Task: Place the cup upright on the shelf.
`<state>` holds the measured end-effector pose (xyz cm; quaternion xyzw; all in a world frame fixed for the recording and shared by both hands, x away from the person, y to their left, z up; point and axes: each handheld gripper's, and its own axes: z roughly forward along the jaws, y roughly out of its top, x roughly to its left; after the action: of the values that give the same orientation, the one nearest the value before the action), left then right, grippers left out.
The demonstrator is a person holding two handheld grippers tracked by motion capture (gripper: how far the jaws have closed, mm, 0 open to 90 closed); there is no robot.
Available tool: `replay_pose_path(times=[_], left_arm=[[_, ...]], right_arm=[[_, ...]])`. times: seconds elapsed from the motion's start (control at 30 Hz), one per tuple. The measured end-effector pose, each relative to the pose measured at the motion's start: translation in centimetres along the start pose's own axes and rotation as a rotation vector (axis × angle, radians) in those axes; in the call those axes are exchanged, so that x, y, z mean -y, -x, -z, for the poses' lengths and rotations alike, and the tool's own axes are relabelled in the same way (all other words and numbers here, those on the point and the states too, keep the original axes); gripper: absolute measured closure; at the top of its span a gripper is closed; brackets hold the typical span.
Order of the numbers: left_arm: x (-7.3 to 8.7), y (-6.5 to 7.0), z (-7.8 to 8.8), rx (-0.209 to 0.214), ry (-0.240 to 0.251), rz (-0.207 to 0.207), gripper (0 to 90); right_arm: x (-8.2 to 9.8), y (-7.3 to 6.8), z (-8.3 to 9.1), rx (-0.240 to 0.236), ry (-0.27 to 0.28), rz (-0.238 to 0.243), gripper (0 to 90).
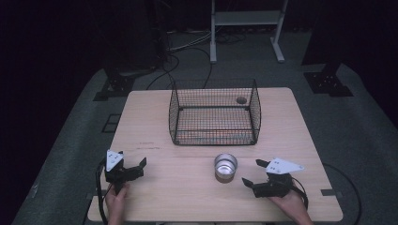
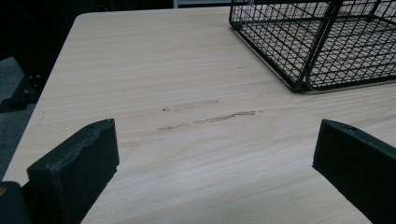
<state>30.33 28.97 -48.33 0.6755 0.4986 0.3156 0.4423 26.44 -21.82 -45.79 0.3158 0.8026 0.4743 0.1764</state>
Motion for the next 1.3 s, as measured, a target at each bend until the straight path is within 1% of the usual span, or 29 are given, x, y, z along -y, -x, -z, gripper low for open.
replay_pose_path(times=[0.17, 0.33, 0.47, 0.6, 0.67, 0.87, 0.97, 1.07, 1.17, 1.3], left_arm=[[0.0, 0.0, 0.0, -0.001, 0.000, 0.000, 0.0], [0.0, 0.0, 0.0, 0.000, 0.000, 0.000, 0.0], [0.0, 0.0, 0.0, 0.000, 0.000, 0.000, 0.0], [0.0, 0.0, 0.0, 0.000, -0.001, 0.001, 0.0], [0.0, 0.0, 0.0, -0.001, 0.001, 0.001, 0.0], [0.0, 0.0, 0.0, 0.000, 0.002, 0.004, 0.0], [0.0, 0.0, 0.0, 0.001, 0.003, 0.004, 0.0], [0.0, 0.0, 0.0, 0.001, 0.004, 0.004, 0.0], [0.0, 0.0, 0.0, 0.001, 0.004, 0.003, 0.0], [0.0, 0.0, 0.1, 0.001, 0.002, 0.003, 0.0]], right_arm=[[-0.4, -0.4, -0.5, -0.019, -0.021, 0.009, 12.7], [-0.9, -0.8, -0.9, -0.038, -0.028, 0.029, 12.8], [-1.1, -1.0, -1.3, -0.054, -0.042, 0.033, 12.7], [-1.3, -1.3, -1.8, -0.065, -0.055, 0.044, 10.3], [-1.4, -1.4, -2.0, -0.059, -0.055, 0.054, 10.3], [-1.9, -1.8, -2.6, -0.068, -0.075, 0.064, 10.3], [-2.1, -2.0, -3.0, -0.075, -0.082, 0.072, 8.7], [-2.2, -2.1, -3.3, -0.071, -0.098, 0.083, 8.7], [-2.3, -2.2, -3.6, -0.071, -0.106, 0.080, 8.7], [-2.4, -2.3, -4.0, -0.056, -0.124, 0.102, 8.7]])
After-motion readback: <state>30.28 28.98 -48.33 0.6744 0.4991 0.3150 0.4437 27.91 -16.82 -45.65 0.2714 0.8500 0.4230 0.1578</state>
